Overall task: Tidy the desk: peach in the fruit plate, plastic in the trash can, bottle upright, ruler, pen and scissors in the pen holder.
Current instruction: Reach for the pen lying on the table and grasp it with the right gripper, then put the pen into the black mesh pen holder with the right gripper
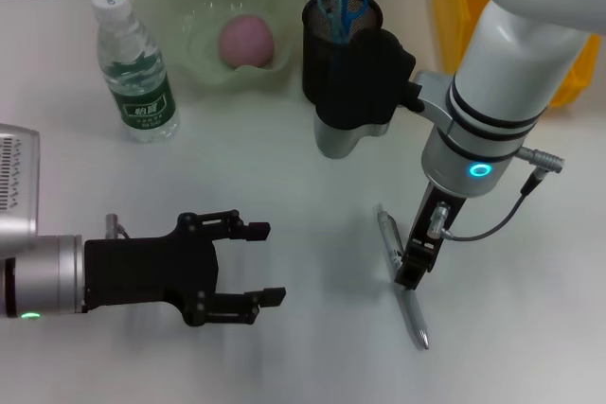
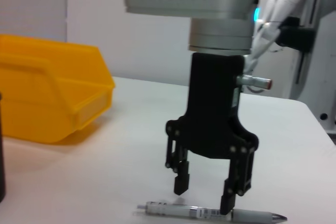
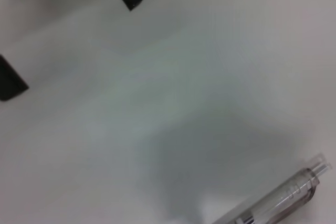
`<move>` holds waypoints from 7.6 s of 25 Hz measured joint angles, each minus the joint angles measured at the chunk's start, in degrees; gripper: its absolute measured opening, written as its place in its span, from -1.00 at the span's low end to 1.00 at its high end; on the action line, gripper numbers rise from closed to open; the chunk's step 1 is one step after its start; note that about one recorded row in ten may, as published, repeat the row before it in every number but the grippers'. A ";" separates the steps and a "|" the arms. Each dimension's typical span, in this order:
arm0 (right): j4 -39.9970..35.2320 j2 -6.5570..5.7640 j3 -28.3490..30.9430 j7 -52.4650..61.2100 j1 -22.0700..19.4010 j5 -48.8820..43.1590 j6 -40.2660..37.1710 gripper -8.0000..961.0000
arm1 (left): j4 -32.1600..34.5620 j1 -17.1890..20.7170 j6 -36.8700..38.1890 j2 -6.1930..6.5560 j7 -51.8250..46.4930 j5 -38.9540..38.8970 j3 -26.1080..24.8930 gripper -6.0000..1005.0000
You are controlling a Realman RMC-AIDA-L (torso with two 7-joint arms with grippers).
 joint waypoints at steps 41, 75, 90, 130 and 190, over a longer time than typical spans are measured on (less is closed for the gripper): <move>0.98 0.00 -6.35 13.56 2.42 2.85 0.23 0.12 | -0.76 -1.24 -0.17 -0.13 1.08 -0.33 1.20 0.56; 0.48 0.00 -9.85 12.78 3.84 4.26 1.45 0.04 | -0.78 -1.60 -0.31 -0.13 0.71 -0.39 1.20 0.56; 0.48 0.00 -11.34 12.40 3.38 4.31 1.97 0.00 | -1.22 -1.62 -0.08 -0.13 0.29 -0.23 1.20 0.56; 0.47 0.00 -11.12 12.30 3.35 1.96 1.59 -0.70 | -1.49 -2.18 0.04 -0.13 -0.60 -0.35 1.20 0.56; 21.75 -0.73 38.63 -85.69 -24.37 56.88 7.44 -0.71 | -5.80 -1.81 1.69 -0.13 -1.20 -13.34 0.55 0.56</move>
